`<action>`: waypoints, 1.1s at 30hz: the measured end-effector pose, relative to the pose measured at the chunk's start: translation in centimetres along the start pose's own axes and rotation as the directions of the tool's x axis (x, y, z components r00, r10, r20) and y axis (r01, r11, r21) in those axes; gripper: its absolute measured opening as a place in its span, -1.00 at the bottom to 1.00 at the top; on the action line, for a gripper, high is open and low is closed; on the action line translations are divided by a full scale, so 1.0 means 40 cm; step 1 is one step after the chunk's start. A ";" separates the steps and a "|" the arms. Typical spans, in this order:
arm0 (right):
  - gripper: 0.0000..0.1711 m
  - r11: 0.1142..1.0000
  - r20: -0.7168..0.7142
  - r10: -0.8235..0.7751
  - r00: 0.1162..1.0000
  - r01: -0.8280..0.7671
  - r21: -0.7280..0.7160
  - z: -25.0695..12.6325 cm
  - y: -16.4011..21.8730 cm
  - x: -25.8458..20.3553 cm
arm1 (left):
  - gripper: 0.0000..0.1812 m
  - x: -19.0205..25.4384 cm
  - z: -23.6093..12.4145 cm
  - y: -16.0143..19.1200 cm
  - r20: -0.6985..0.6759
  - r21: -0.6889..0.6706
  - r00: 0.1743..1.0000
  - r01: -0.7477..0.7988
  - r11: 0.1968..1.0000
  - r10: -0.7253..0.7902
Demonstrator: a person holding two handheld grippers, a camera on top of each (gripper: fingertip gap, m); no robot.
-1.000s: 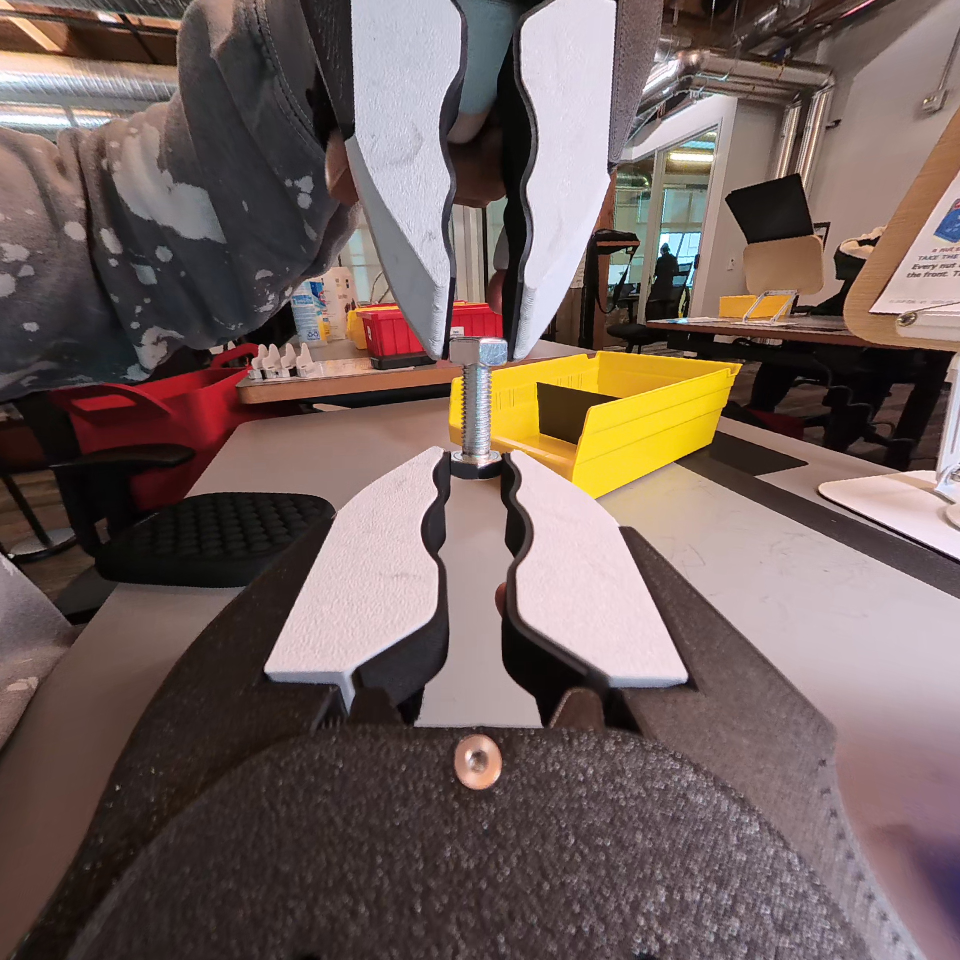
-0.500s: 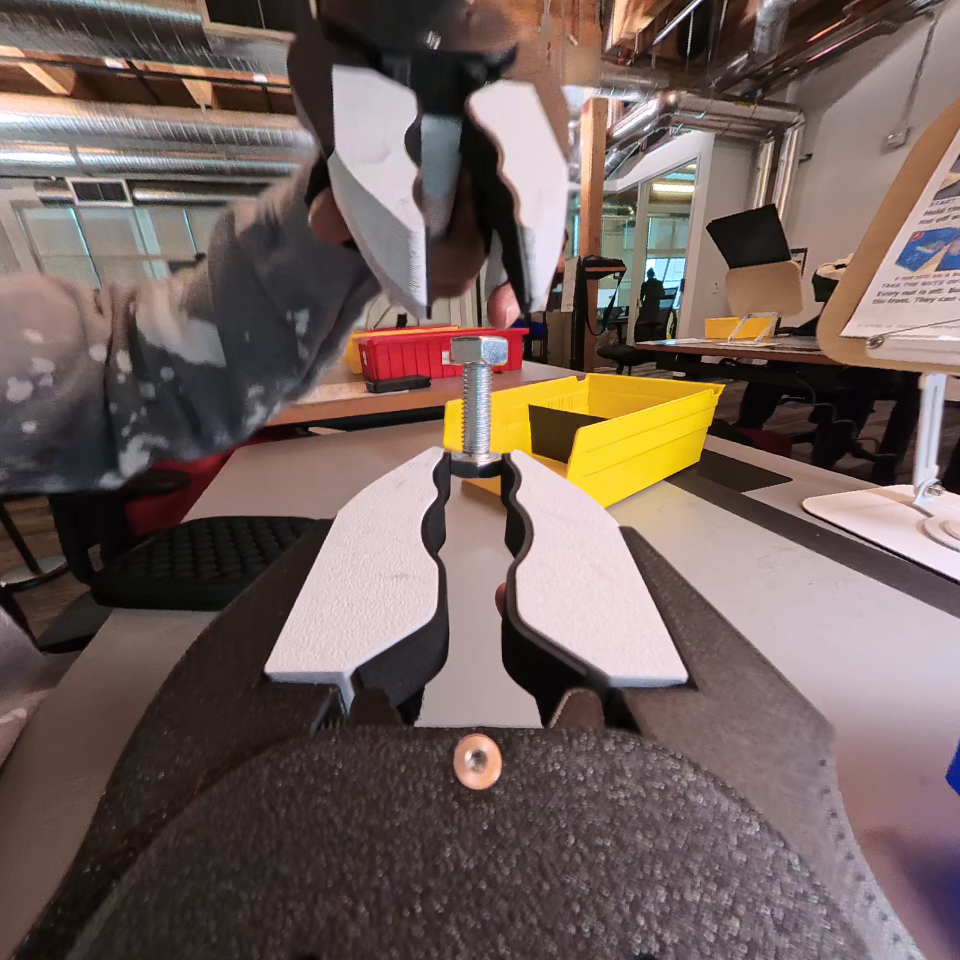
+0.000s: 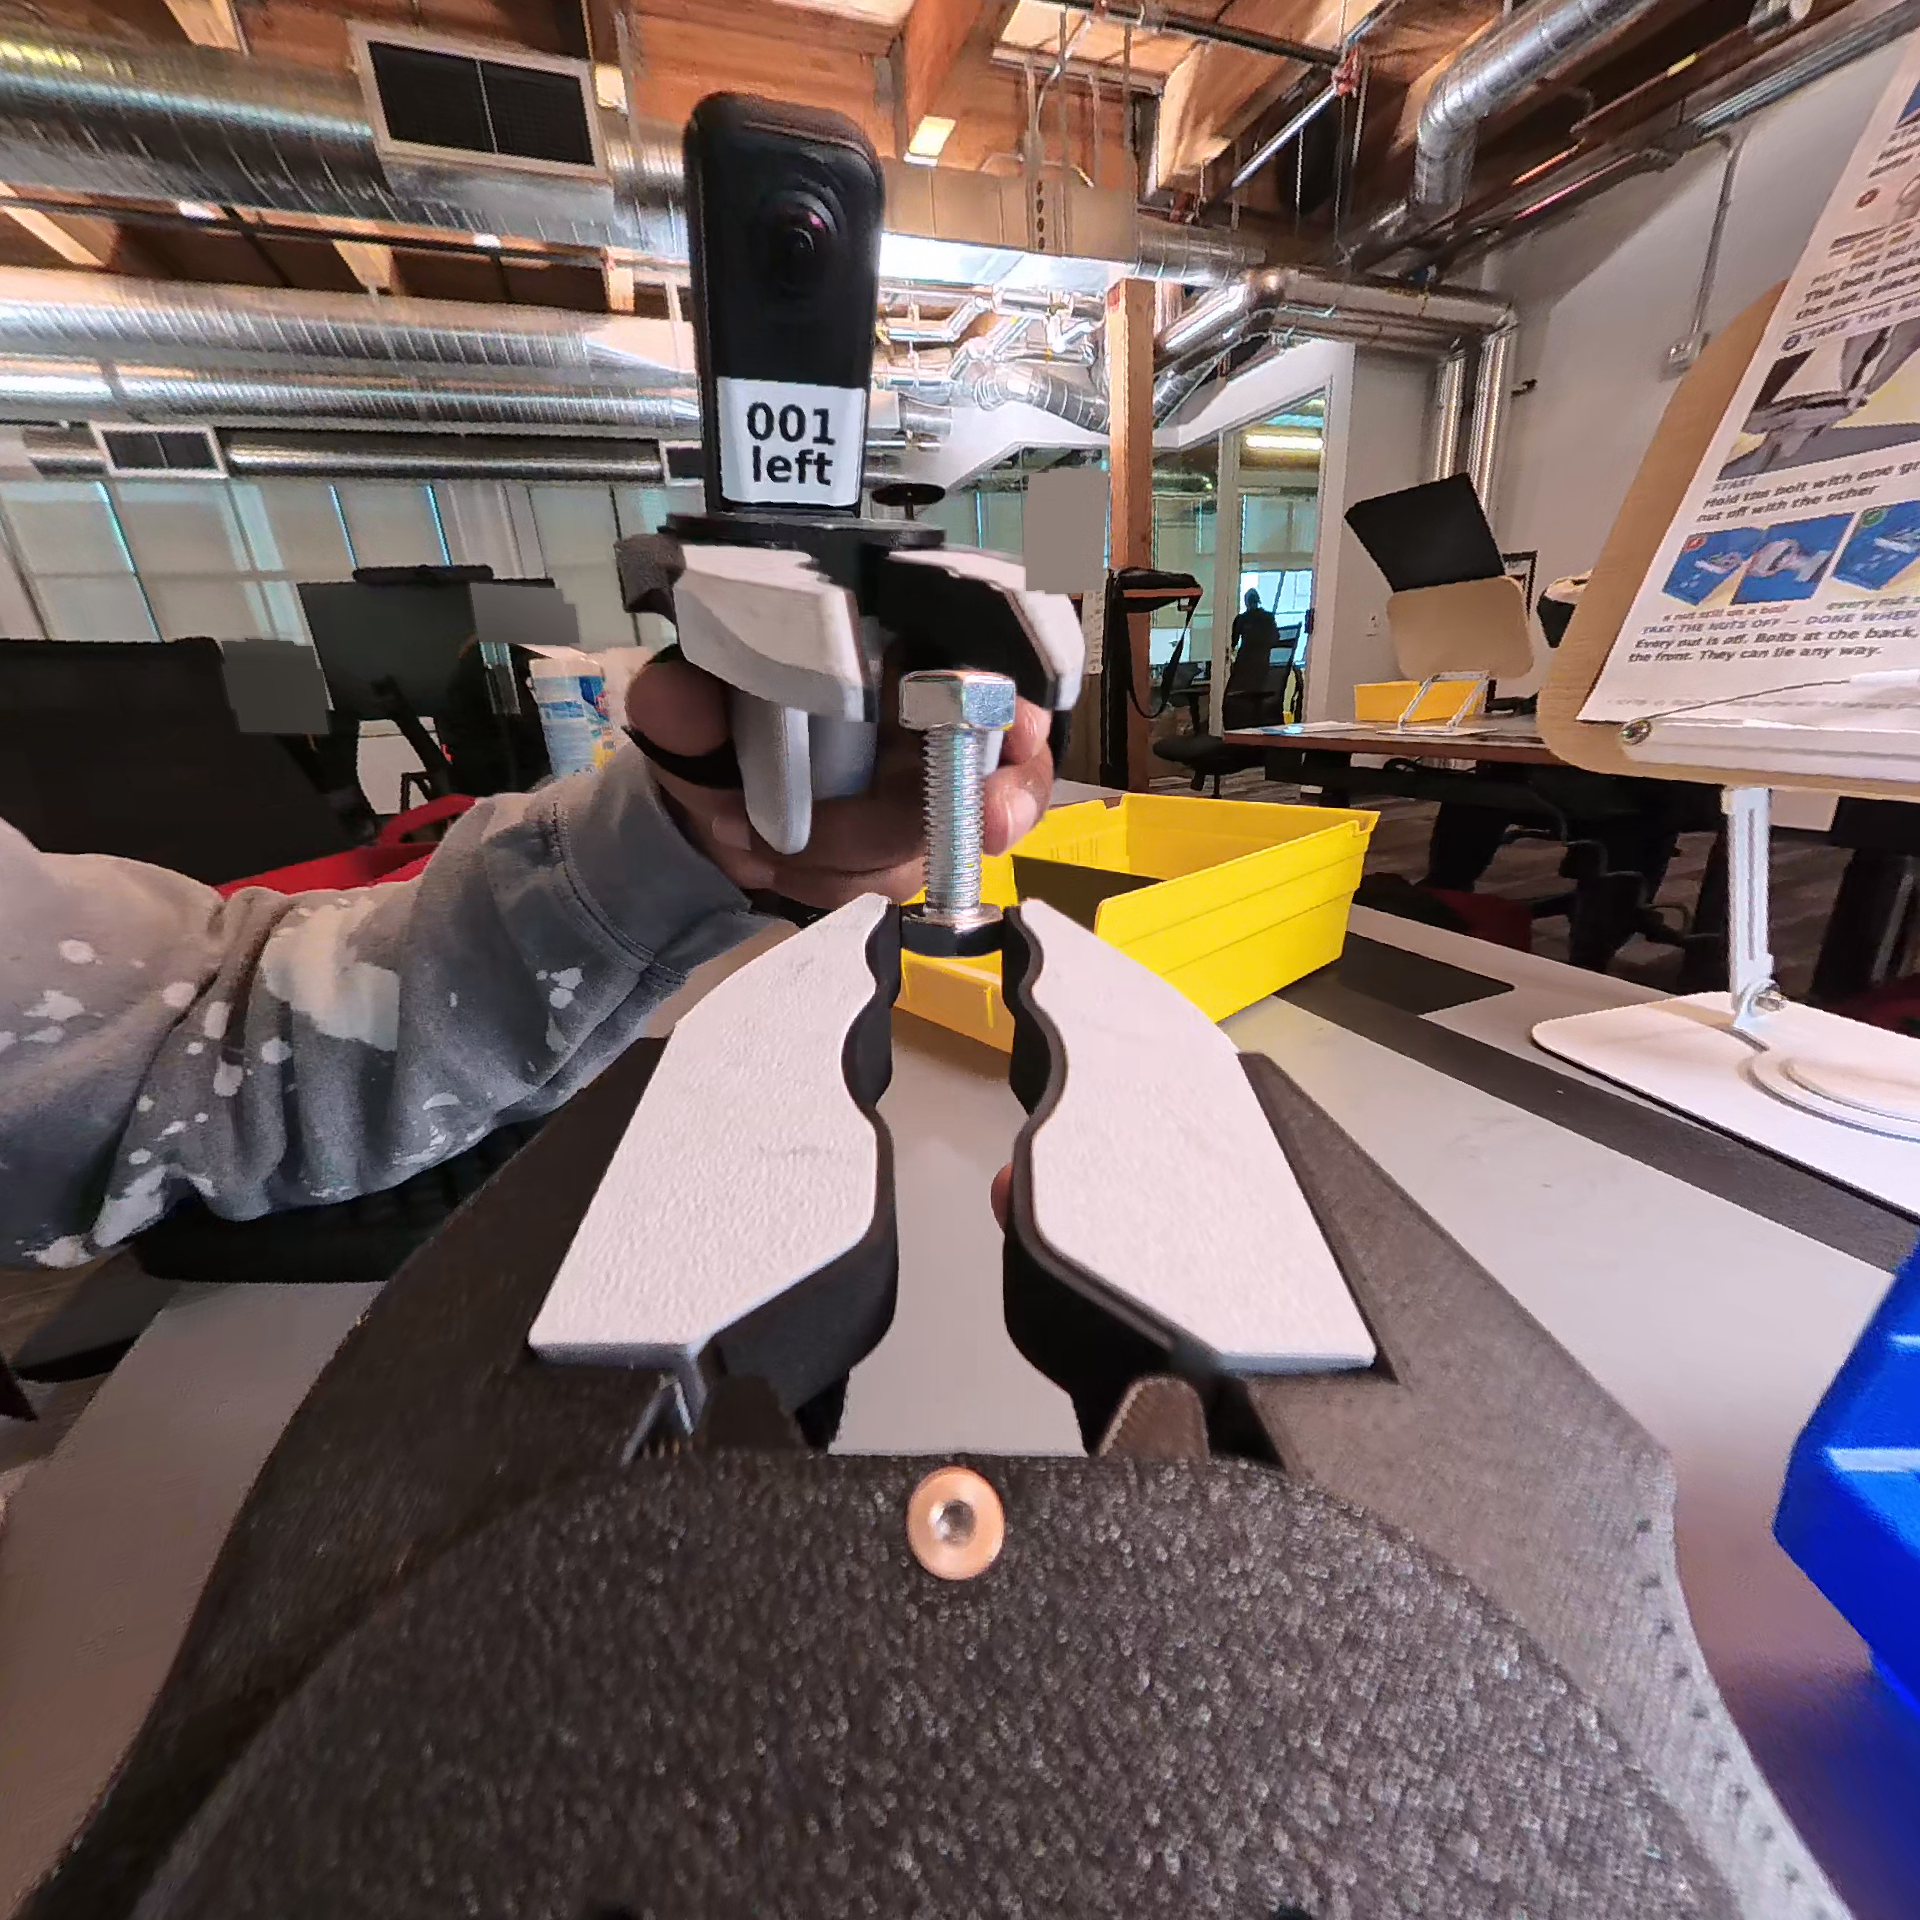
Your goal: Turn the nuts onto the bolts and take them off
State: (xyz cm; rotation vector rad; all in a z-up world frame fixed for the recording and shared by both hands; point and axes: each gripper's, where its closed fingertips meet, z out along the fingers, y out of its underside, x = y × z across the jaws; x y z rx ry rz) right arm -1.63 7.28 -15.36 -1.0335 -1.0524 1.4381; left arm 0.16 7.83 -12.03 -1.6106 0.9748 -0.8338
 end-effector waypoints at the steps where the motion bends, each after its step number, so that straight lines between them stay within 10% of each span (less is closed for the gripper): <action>1: -0.79 1.000 -0.002 -0.003 1.000 0.003 -0.004 0.001 0.002 0.001 | -0.70 -0.001 0.001 0.004 0.001 0.000 1.000 -0.002 1.000 0.002; 33: -0.79 0.995 0.239 0.072 0.968 -0.087 0.051 -0.004 -0.030 -0.088 | -0.79 0.080 -0.023 -0.017 -0.185 0.086 0.982 -0.031 0.996 0.047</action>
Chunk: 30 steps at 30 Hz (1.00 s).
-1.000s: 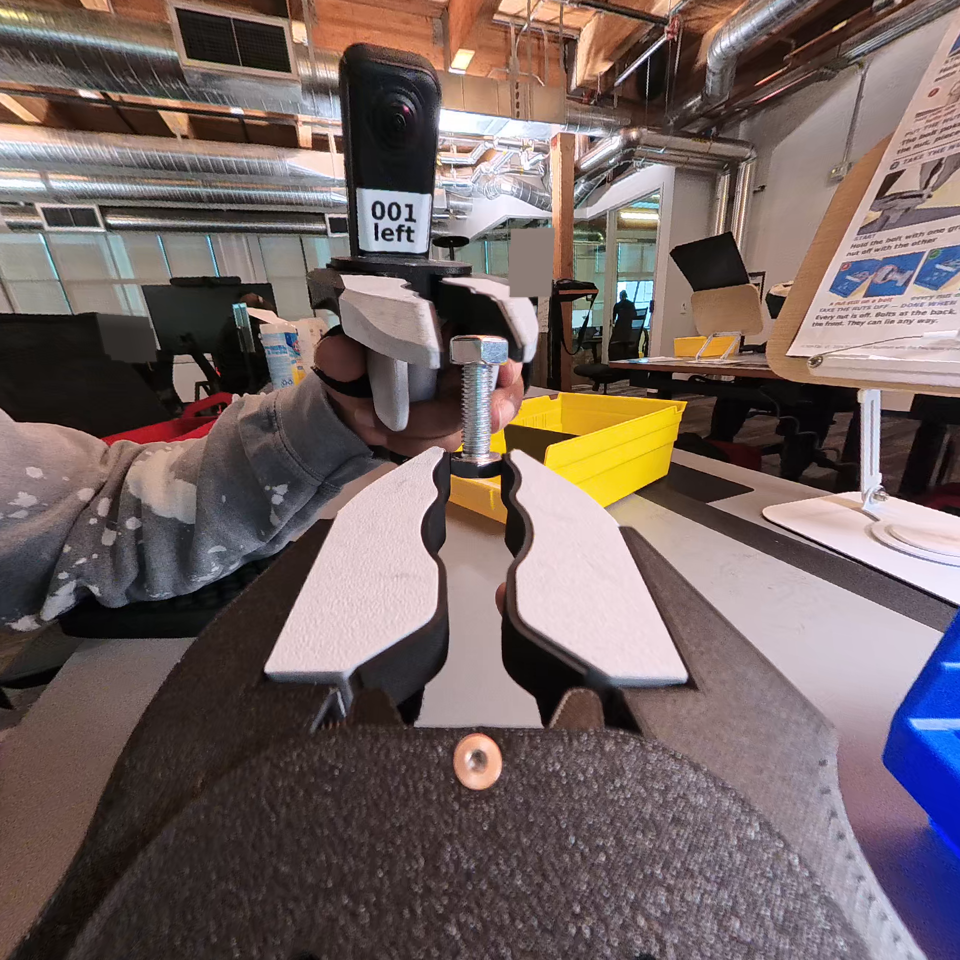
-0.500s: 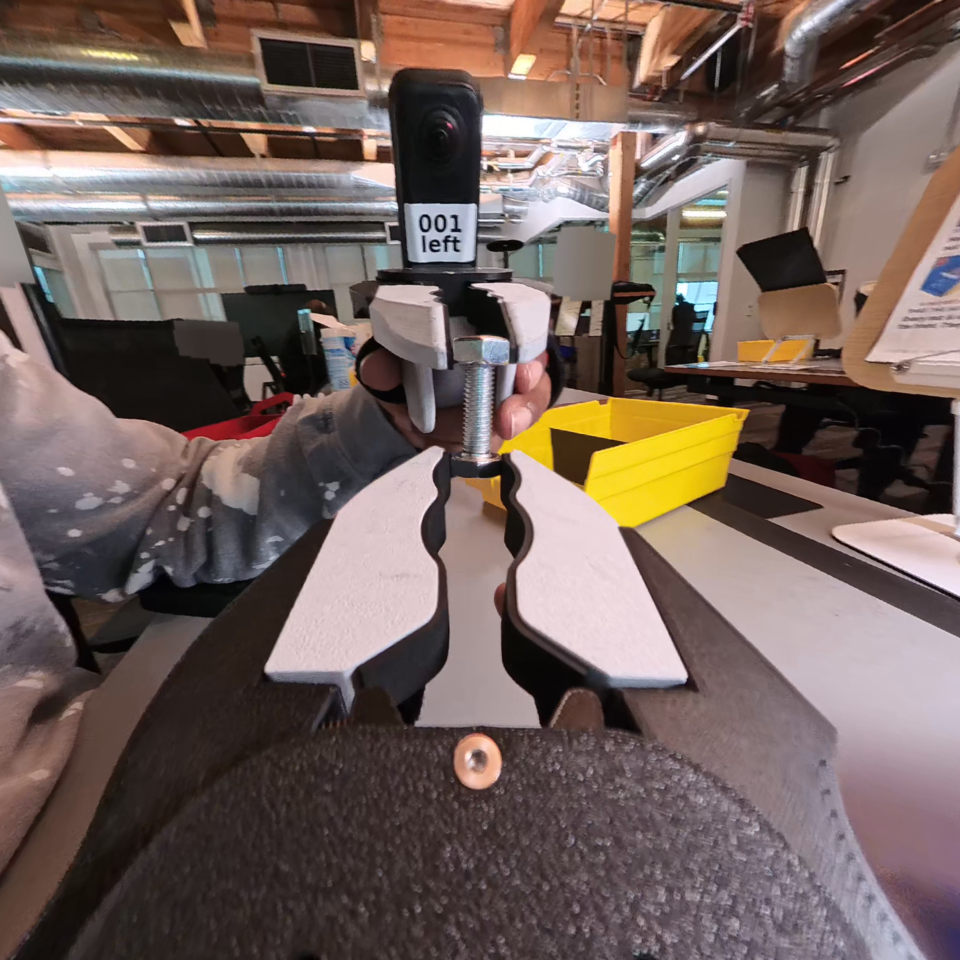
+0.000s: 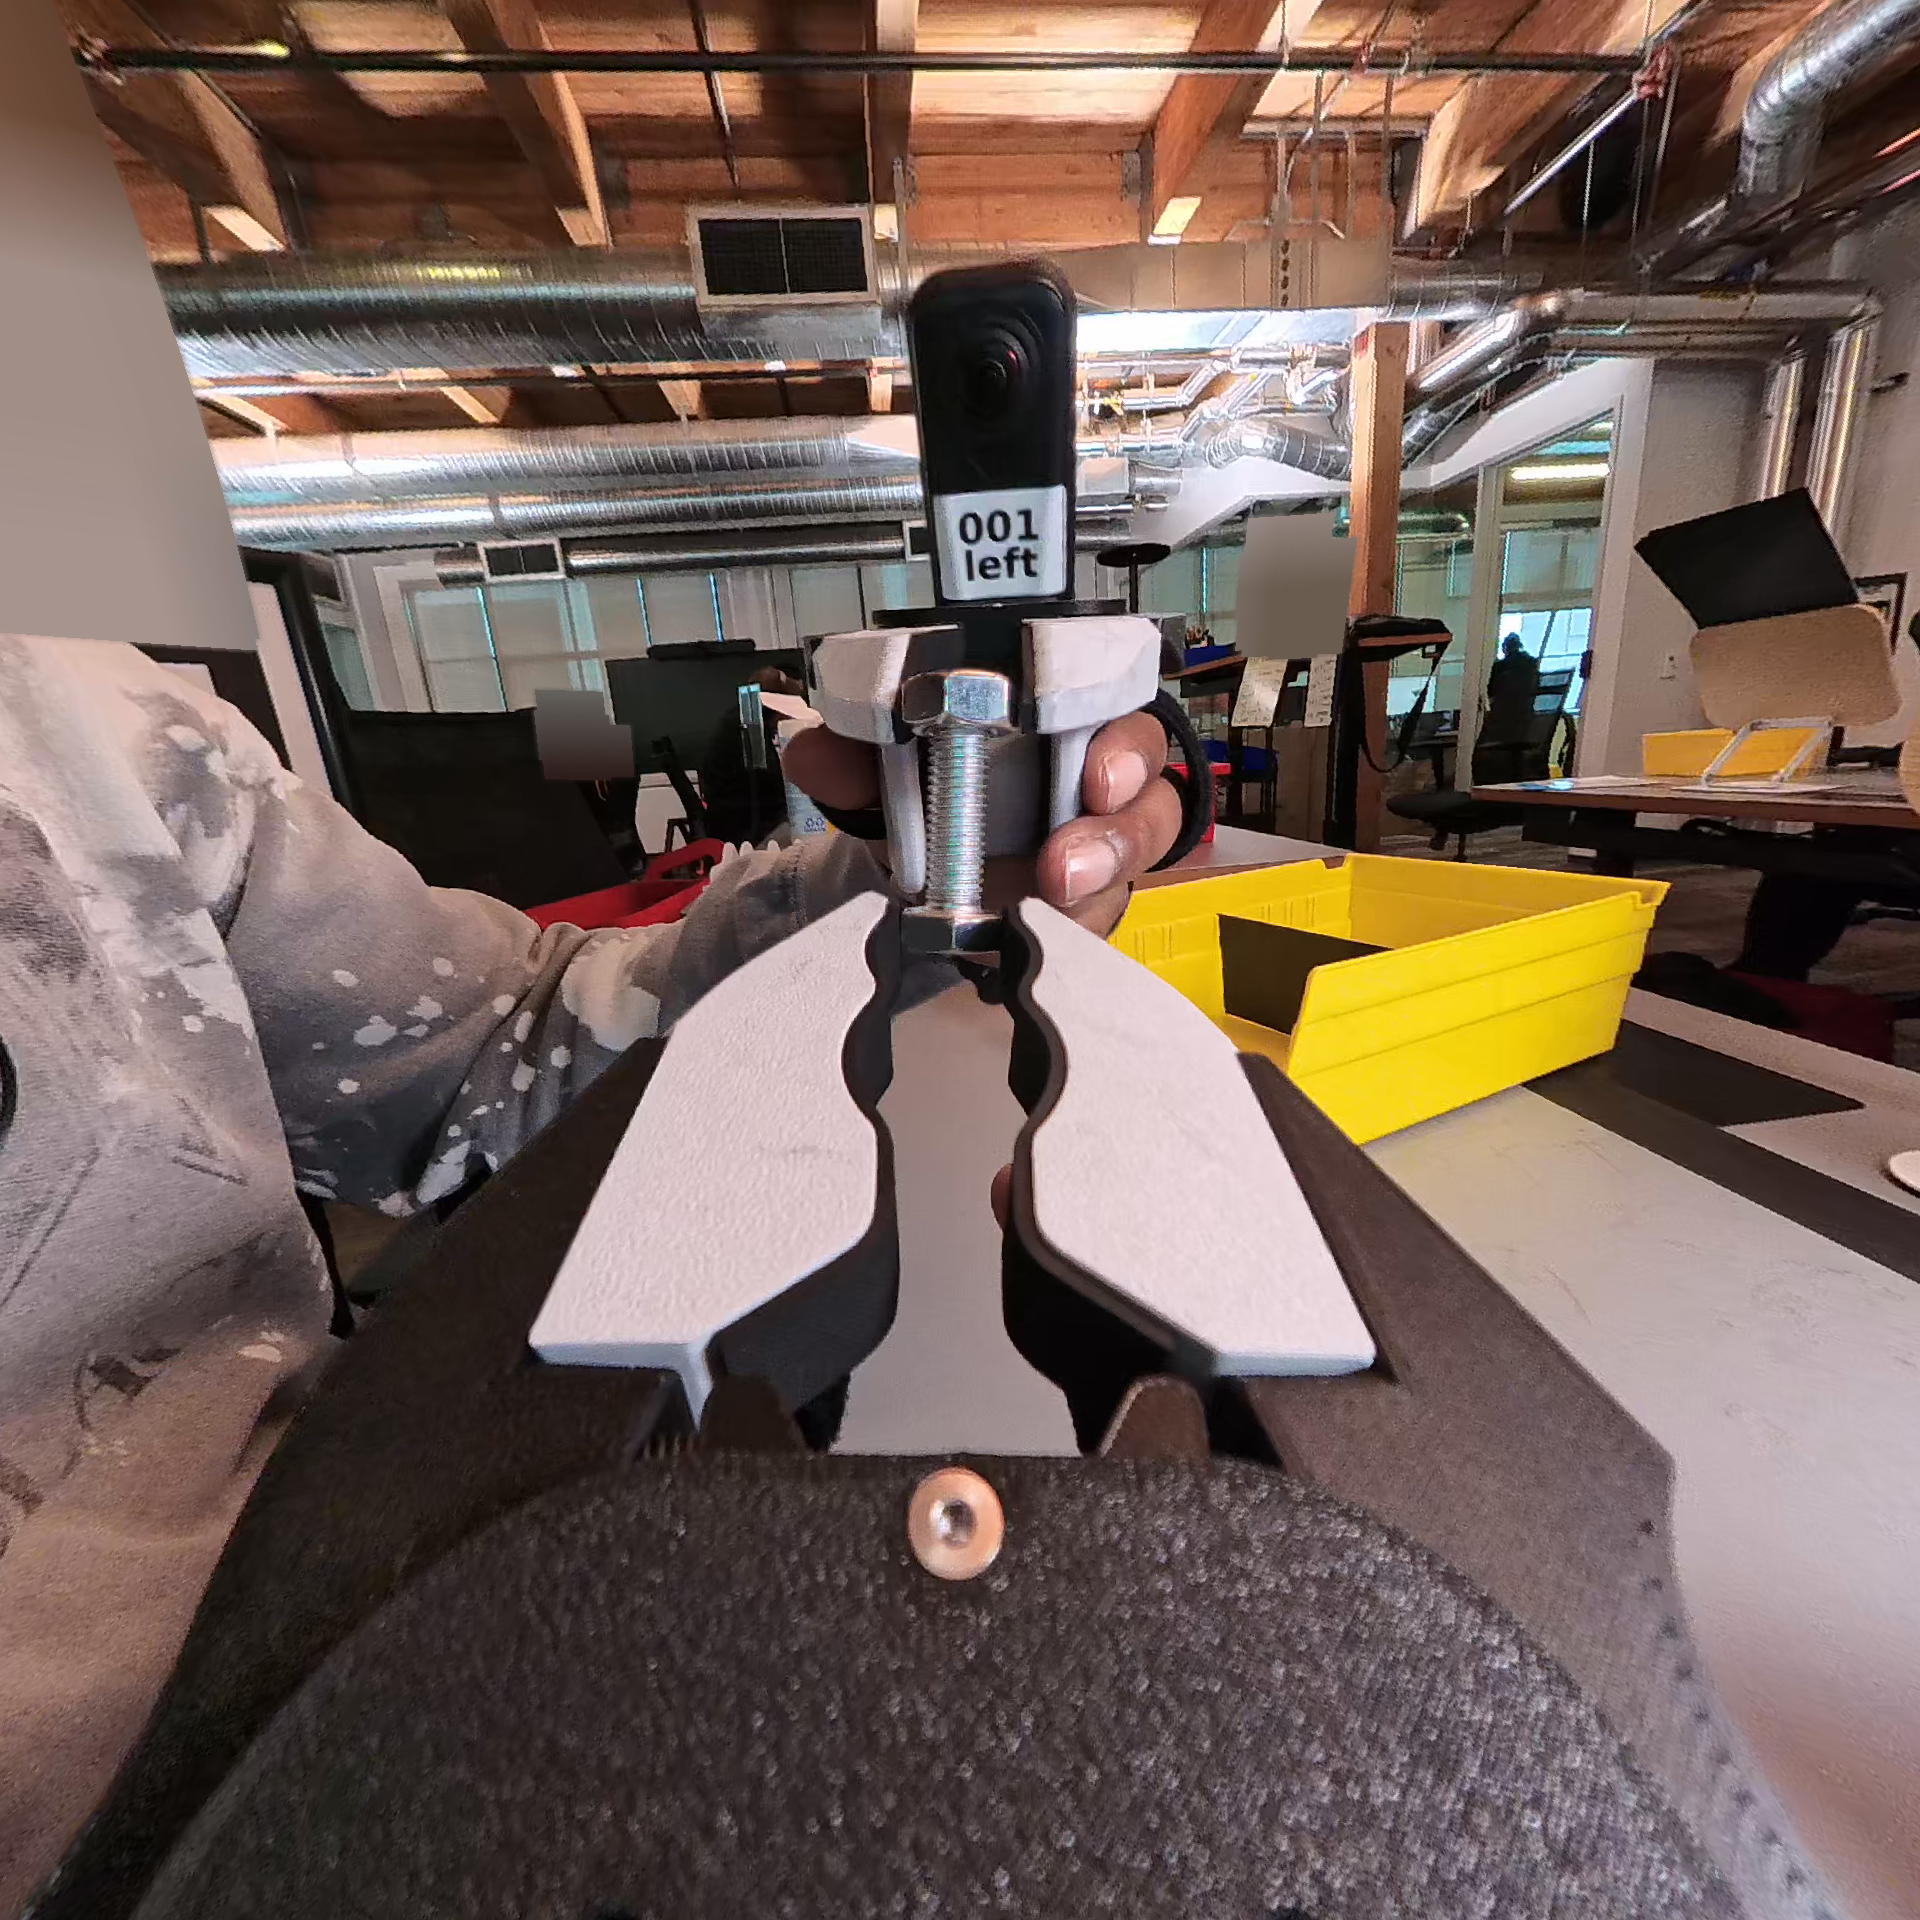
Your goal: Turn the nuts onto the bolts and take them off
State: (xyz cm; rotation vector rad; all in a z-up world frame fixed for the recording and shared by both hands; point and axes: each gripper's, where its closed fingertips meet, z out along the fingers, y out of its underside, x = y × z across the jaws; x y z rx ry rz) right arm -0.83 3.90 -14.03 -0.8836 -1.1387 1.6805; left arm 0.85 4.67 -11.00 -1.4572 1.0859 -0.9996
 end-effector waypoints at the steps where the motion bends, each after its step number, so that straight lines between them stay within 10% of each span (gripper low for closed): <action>1: -0.79 1.000 0.005 0.003 1.000 -0.003 0.009 0.000 -0.003 -0.002 | -0.78 0.001 -0.002 -0.002 -0.007 0.009 1.000 0.004 1.000 -0.004; 30: -0.79 0.997 -0.054 -0.023 0.998 0.027 0.074 -0.019 -0.058 0.017 | -0.66 -0.054 -0.018 -0.036 0.063 0.181 0.991 0.106 0.978 -0.119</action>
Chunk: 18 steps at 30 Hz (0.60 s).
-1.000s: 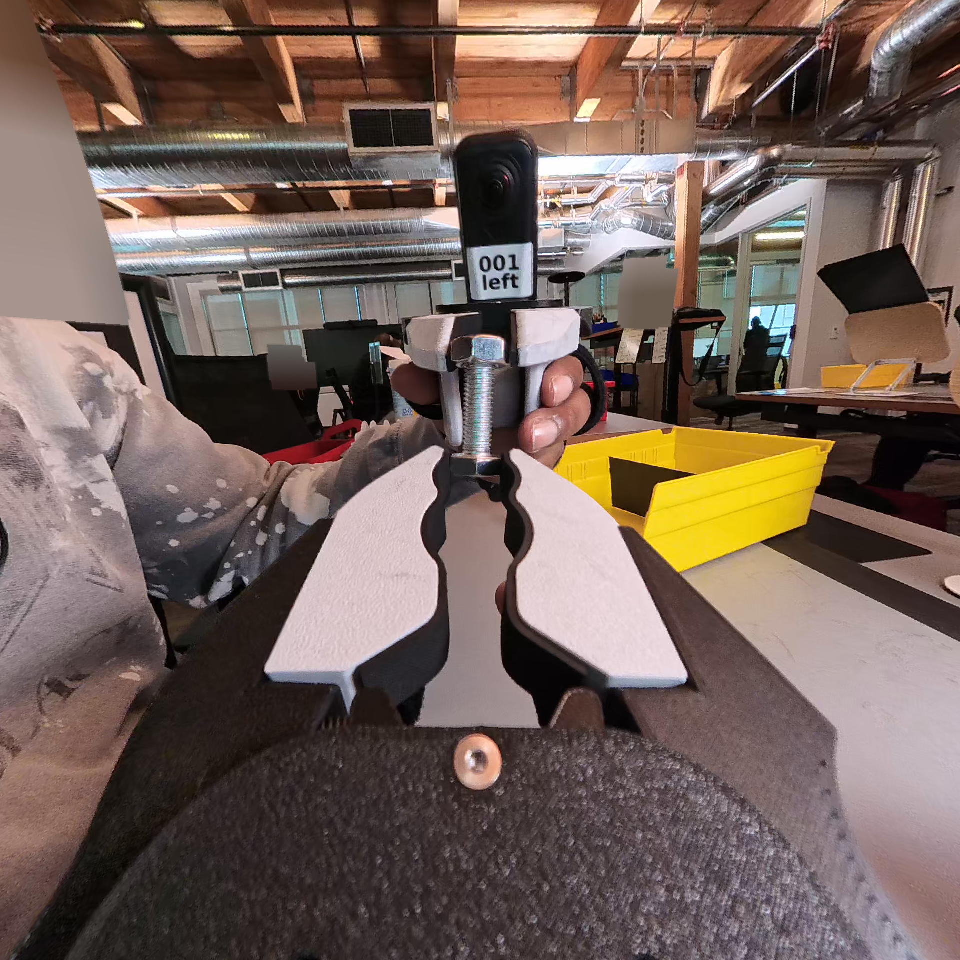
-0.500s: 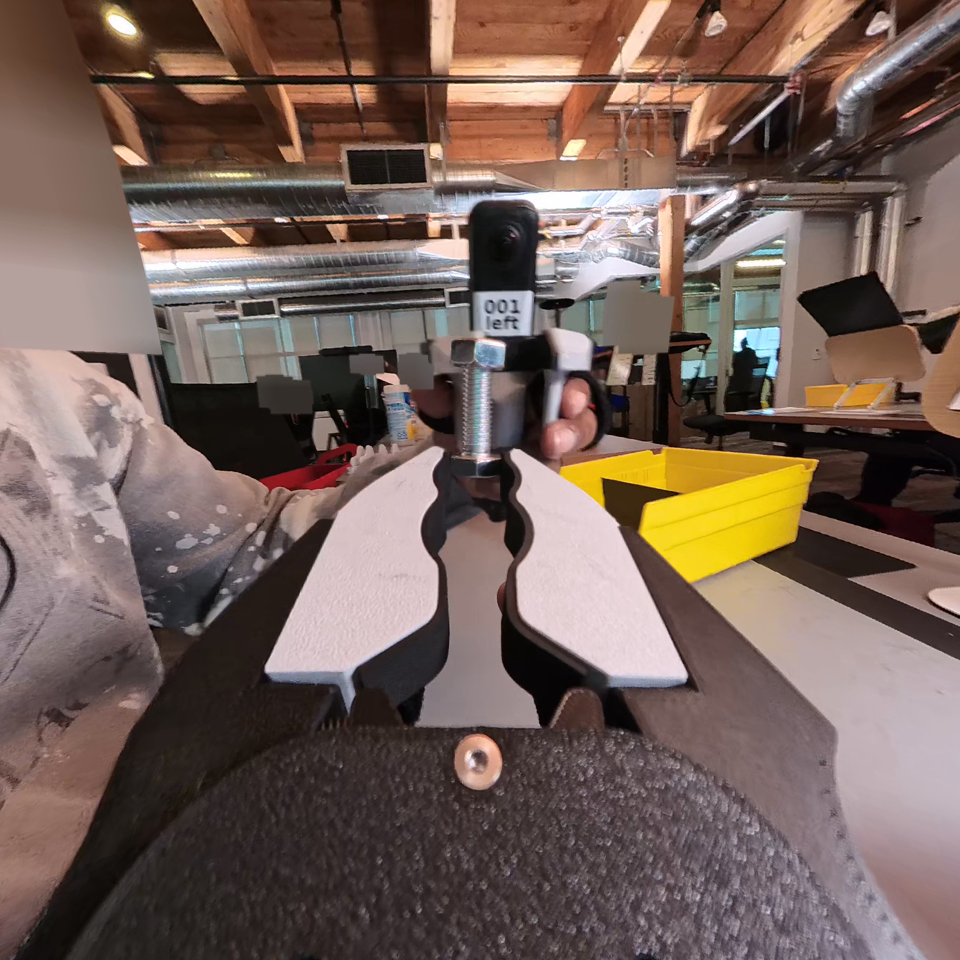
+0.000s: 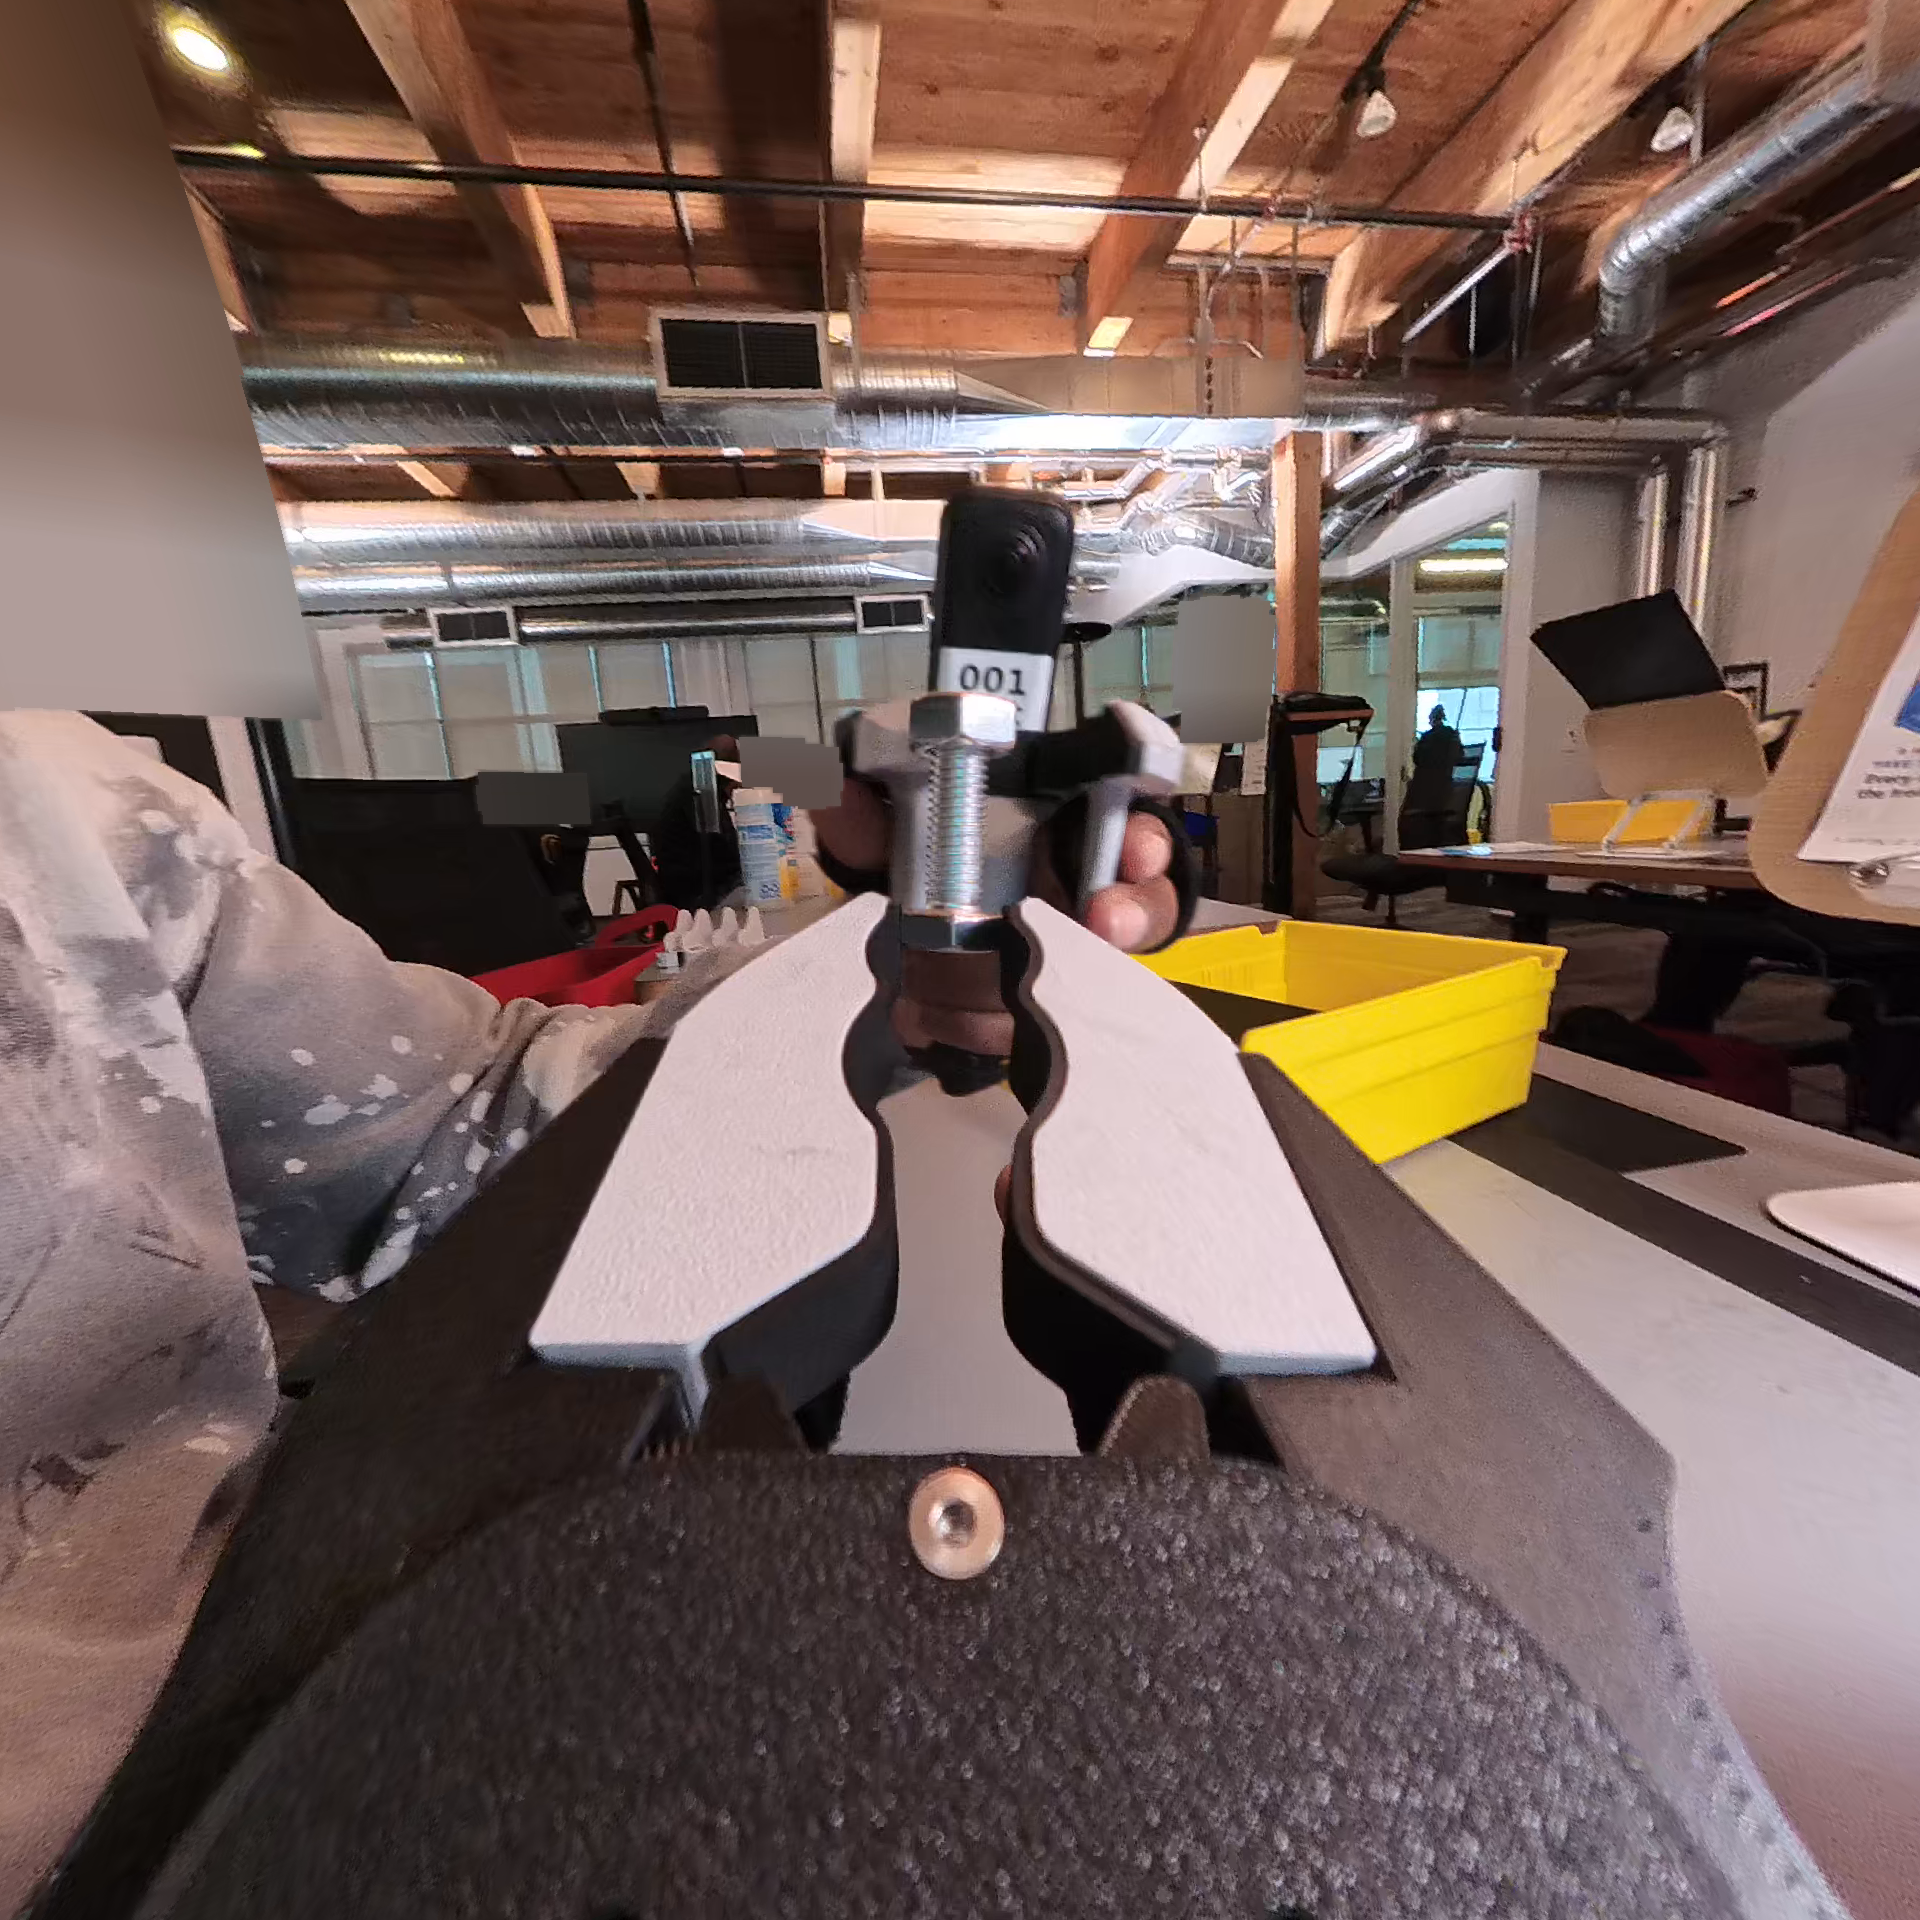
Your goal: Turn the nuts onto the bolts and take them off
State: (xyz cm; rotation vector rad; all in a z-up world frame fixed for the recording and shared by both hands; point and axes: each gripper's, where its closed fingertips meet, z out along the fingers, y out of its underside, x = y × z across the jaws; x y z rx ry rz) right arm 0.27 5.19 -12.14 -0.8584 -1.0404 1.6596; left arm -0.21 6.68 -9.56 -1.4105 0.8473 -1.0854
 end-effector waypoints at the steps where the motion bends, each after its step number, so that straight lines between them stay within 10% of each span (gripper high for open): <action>1: -0.79 1.000 -0.020 0.001 1.000 -0.002 -0.012 0.000 0.006 0.009 | -0.65 0.009 0.006 0.000 -0.016 0.002 1.000 0.003 1.000 -0.003; 9: -0.79 0.999 -0.037 0.012 0.999 -0.010 0.044 0.023 -0.055 0.038 | -0.76 -0.097 -0.048 -0.032 0.236 0.013 0.972 0.013 1.000 -0.016; 18: -0.79 0.993 -0.019 -0.023 1.000 0.025 0.119 0.133 -0.122 0.048 | -0.70 -0.005 -0.081 -0.139 0.188 0.128 0.981 -0.071 0.989 0.046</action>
